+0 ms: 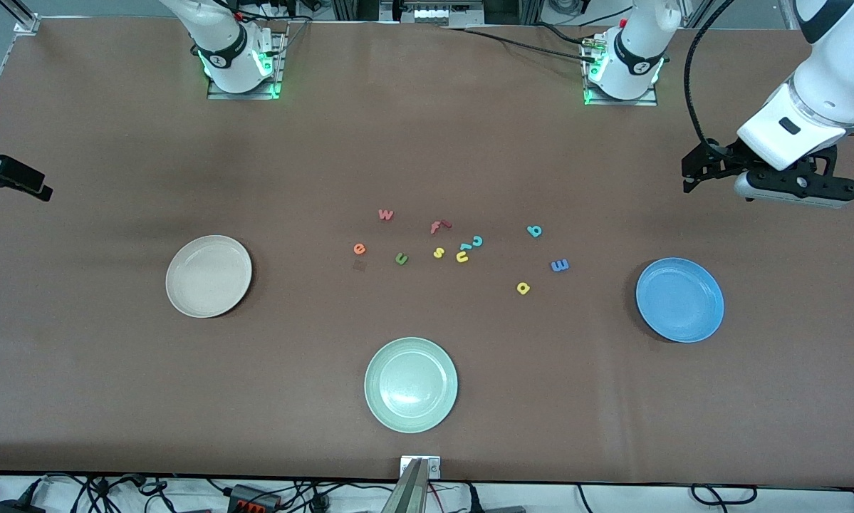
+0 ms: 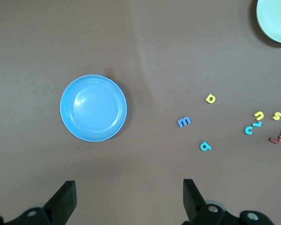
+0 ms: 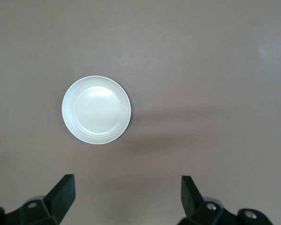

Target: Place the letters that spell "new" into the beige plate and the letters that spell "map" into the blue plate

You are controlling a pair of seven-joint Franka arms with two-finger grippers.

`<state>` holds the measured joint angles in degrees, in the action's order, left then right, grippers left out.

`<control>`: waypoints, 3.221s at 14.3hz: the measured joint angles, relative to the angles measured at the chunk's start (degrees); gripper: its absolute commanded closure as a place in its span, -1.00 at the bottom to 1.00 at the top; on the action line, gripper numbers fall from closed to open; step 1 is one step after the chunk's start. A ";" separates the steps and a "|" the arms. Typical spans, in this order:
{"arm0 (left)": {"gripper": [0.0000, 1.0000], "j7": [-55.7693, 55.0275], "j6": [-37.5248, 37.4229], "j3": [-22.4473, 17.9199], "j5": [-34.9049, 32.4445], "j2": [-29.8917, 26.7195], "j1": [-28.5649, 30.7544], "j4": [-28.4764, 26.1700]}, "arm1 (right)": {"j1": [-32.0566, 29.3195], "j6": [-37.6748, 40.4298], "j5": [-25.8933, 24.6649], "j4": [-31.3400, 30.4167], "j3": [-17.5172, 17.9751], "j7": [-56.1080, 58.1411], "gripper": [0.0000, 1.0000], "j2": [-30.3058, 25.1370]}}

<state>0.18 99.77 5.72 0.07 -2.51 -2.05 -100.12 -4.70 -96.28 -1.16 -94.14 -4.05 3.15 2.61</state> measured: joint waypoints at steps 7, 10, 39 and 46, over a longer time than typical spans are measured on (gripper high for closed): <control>-1.00 0.00 -0.02 0.04 0.00 0.00 -0.01 0.08 | 0.08 0.47 -0.01 -0.25 0.09 0.13 -1.00 0.27; -1.00 0.03 -0.22 0.11 0.00 0.22 -0.30 0.07 | 0.09 0.46 -0.01 -0.25 0.14 0.14 -1.00 0.47; -0.05 4.62 39.79 0.44 -6.31 42.66 -18.84 0.90 | 36.77 -27.16 1.15 -3.58 1.51 -21.82 -0.74 32.07; 0.83 4.69 39.86 0.45 -6.36 43.00 -19.03 1.12 | 39.93 -32.74 1.15 -3.58 1.54 -22.79 -0.65 35.09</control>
<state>4.88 139.63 6.17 -6.29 40.49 -21.08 -99.00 35.23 -129.01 -0.01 -97.71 -2.51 -19.64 37.70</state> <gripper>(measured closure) 0.722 0.137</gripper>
